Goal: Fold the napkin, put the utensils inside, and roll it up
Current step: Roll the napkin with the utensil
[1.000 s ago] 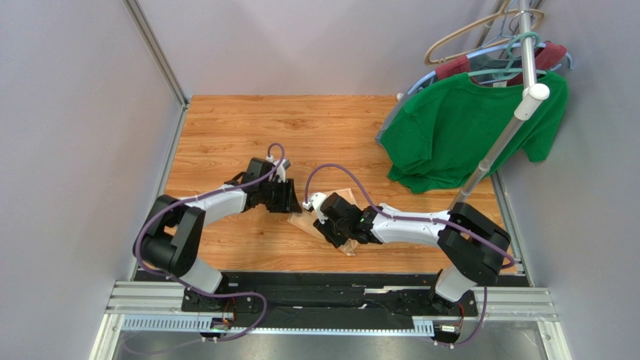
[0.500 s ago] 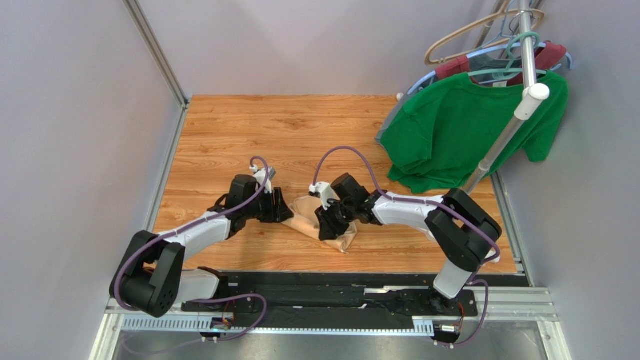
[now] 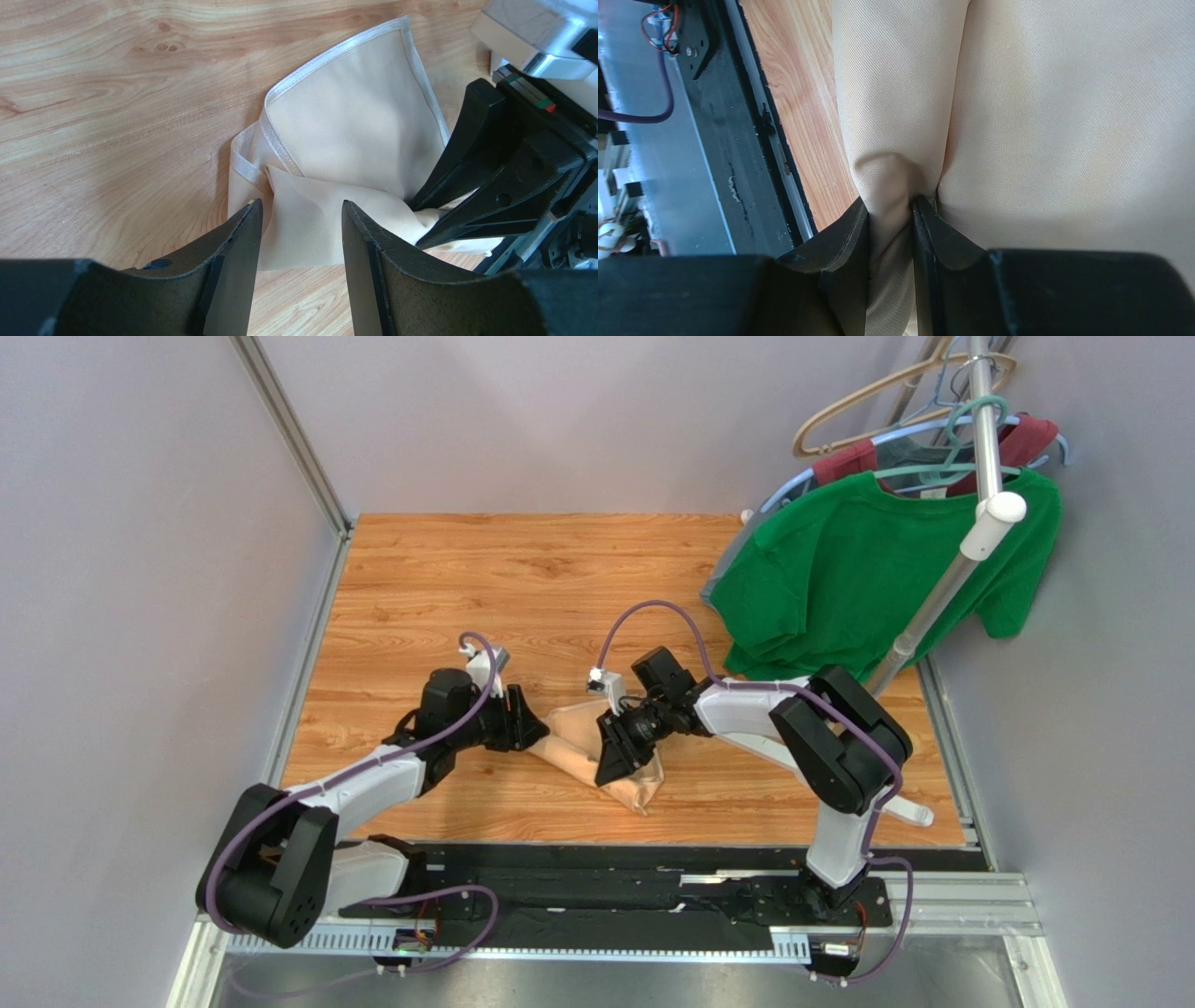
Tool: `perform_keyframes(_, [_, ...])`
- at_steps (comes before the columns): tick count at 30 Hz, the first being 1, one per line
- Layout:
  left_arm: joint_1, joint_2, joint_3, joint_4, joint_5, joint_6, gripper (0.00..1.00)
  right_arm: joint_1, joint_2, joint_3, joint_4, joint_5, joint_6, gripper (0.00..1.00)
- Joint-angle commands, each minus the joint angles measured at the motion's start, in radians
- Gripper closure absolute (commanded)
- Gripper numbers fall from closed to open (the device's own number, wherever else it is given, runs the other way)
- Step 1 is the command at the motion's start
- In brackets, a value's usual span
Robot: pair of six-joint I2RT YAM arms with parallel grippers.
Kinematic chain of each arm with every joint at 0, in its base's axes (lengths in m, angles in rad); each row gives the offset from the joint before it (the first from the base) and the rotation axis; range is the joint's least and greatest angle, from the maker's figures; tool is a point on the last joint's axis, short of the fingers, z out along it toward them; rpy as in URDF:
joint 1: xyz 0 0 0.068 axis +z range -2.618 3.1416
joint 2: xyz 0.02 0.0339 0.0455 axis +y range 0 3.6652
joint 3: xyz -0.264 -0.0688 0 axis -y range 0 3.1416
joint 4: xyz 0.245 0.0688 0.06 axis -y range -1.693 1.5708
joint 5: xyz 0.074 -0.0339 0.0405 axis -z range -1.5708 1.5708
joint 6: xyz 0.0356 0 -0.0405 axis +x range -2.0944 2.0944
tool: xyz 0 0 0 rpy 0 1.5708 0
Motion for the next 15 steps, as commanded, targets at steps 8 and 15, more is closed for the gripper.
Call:
perform_keyframes(8, [0.006,0.099,0.025,0.105,0.058,-0.012,0.63,-0.034,0.138,-0.023,-0.147,0.049,-0.035,0.83])
perform_keyframes(15, [0.006,0.157,0.09,0.029,0.084,0.022,1.0,-0.034,0.117,-0.013,-0.161,0.075,-0.035,0.64])
